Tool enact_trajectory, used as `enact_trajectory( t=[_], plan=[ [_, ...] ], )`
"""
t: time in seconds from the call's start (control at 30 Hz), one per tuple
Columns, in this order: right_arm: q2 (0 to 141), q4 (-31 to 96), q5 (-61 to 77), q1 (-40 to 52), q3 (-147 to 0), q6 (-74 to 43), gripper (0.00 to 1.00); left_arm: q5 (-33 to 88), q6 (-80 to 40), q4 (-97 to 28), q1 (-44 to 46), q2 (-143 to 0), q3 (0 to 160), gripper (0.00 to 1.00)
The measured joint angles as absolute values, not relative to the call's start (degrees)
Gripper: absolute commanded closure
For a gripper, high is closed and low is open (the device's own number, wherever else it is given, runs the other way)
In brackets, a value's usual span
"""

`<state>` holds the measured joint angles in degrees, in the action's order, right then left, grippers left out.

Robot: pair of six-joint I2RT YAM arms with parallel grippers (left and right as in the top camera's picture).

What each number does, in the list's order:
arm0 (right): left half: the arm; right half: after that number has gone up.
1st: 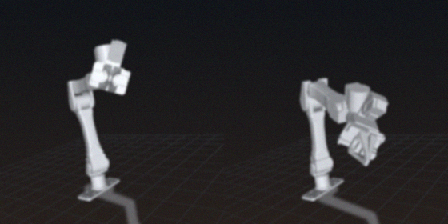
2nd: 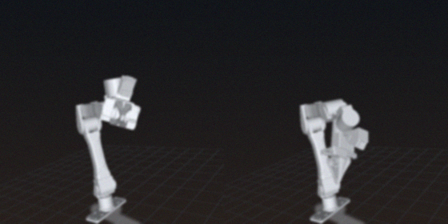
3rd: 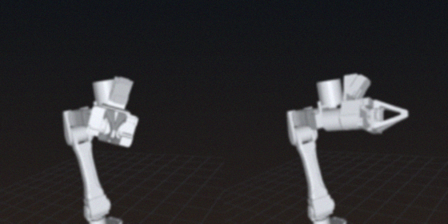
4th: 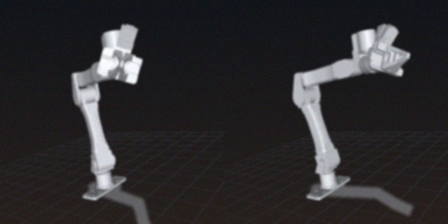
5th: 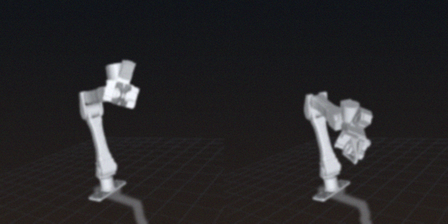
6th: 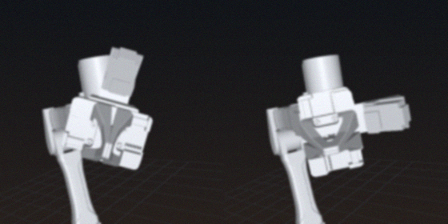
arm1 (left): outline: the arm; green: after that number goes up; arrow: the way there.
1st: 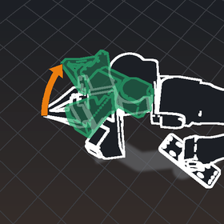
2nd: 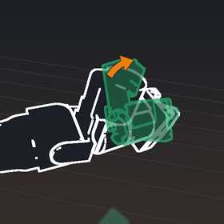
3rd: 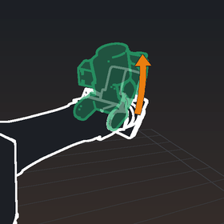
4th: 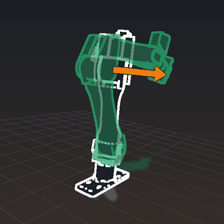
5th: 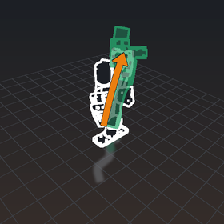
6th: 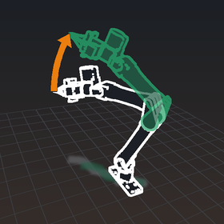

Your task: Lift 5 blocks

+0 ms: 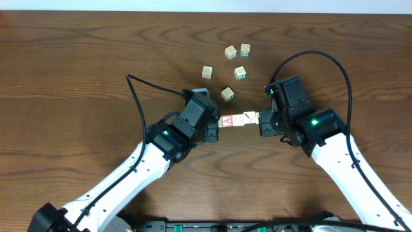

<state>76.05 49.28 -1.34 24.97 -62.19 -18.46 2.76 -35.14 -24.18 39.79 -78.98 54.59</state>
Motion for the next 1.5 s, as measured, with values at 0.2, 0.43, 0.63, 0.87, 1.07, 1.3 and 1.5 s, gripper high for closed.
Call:
enact_trajectory(
  t=[0.2, 0.43, 0.63, 0.87, 1.07, 1.3, 1.5],
  plan=[
    [76.05, 49.3, -1.34, 24.99, -62.19, -18.46, 0.99, 2.76, -34.83, -24.18, 39.79, -78.96, 54.59, 0.93],
    [76.05, 49.84, -1.37, 24.97, -62.19, -18.46, 0.99, 2.83, -34.65, -24.21, 39.79, -78.98, 54.59, 0.93],
    [76.05, 49.93, -1.37, 24.99, -62.19, -18.46, 0.99, 2.85, -34.46, -24.32, 39.79, -78.98, 54.68, 0.93],
    [76.01, 49.93, -1.54, 24.99, -62.22, -18.48, 0.99, 2.87, -34.44, -25.06, 39.79, -78.98, 55.22, 0.93],
    [76.01, 49.95, -1.56, 24.99, -62.22, -18.48, 0.99, 3.03, -34.22, -25.82, 39.79, -78.96, 55.83, 0.93],
    [75.99, 49.93, -1.72, 24.99, -62.3, -18.52, 0.99, 3.01, -34.0, -26.76, 39.79, -78.96, 56.4, 0.93],
    [75.99, 49.93, -1.74, 24.99, -62.41, -18.52, 0.99, 2.87, -33.98, -27.07, 39.79, -78.96, 56.77, 0.93]
  ],
)
